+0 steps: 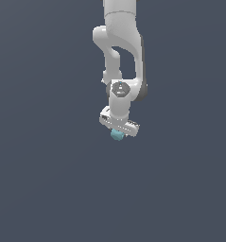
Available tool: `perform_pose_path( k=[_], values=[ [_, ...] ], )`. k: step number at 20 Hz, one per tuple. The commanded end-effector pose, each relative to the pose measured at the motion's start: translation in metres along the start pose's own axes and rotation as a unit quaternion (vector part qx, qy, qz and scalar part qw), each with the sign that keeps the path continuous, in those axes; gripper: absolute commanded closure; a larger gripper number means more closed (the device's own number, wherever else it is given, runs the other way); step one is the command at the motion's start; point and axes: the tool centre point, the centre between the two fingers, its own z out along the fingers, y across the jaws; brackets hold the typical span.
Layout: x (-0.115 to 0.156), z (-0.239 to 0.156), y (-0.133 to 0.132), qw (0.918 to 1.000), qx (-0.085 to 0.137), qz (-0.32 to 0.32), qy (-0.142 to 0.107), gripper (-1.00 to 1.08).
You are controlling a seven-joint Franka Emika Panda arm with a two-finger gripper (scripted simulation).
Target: Pick up the object and move it to a goal position.
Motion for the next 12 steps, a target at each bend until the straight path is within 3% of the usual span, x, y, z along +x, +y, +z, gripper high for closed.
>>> perform_pose_path(
  k=[1,3,4,12],
  values=[
    [0.0005,0.0053,-0.0005,1.0,0.0,0.0,0.001,-0.92],
    [0.0008,0.0063,-0.0003,1.0,0.0,0.0,0.001,-0.92],
    [0.0008,0.0063,-0.0003,1.0,0.0,0.0,0.001,1.08],
    [0.0008,0.0063,-0.0003,1.0,0.0,0.0,0.001,1.08]
  ],
)
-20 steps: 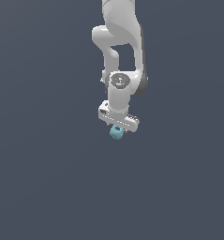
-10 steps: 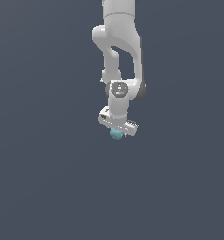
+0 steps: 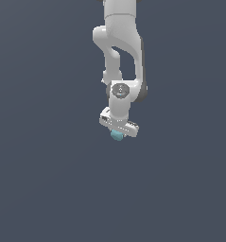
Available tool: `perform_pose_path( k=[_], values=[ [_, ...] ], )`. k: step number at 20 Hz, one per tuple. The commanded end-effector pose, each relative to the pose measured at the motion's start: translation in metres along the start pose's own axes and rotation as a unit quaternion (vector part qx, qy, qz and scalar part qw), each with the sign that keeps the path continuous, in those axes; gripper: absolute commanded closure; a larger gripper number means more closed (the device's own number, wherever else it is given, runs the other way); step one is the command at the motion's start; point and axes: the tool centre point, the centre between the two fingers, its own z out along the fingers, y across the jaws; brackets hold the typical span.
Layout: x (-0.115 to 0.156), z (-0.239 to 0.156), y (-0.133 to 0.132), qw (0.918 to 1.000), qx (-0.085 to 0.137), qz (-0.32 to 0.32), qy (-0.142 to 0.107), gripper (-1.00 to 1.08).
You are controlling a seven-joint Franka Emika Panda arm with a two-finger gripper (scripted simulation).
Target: Pick up the object and move it to a goal position.
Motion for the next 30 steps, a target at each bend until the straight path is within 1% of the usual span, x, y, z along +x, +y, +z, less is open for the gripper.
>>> perform_pose_path(
  k=[1,7,12,24,30],
  values=[
    [-0.001,0.001,0.0,1.0,-0.001,0.0,-0.001,1.08],
    [0.004,-0.002,-0.003,1.0,0.0,0.0,0.0,1.08],
    [0.016,-0.008,-0.012,1.0,0.0,0.0,0.0,1.08],
    [0.066,-0.03,-0.052,1.0,-0.001,0.0,-0.001,1.08],
    [0.084,-0.038,-0.066,1.0,-0.001,0.0,-0.001,1.08]
  ],
)
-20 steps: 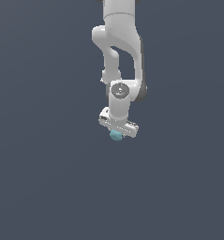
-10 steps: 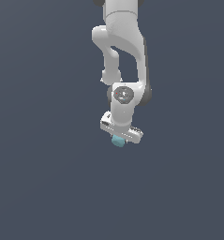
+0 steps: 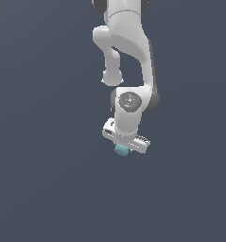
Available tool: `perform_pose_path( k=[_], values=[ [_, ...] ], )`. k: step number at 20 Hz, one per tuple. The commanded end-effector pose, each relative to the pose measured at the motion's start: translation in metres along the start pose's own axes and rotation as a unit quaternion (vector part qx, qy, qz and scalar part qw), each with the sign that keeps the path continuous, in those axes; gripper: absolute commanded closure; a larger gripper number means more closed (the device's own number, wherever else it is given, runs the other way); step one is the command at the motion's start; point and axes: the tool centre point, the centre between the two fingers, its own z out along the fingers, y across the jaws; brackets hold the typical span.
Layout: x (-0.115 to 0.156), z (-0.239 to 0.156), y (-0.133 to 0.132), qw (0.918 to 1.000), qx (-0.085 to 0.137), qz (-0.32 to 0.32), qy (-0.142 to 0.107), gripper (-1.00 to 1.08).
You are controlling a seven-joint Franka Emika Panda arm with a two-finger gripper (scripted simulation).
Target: Pick up the object and move it to a goal position.
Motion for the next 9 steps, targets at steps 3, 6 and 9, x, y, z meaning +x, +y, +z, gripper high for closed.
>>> perform_pose_path(
  k=[3,6,9],
  values=[
    [0.0094,-0.0036,-0.0072,1.0,0.0,0.0,0.0,1.08],
    [0.0125,-0.0048,-0.0095,1.0,0.0,0.0,0.0,1.08],
    [0.0135,-0.0051,-0.0103,1.0,0.0,0.0,0.0,1.08]
  ],
)
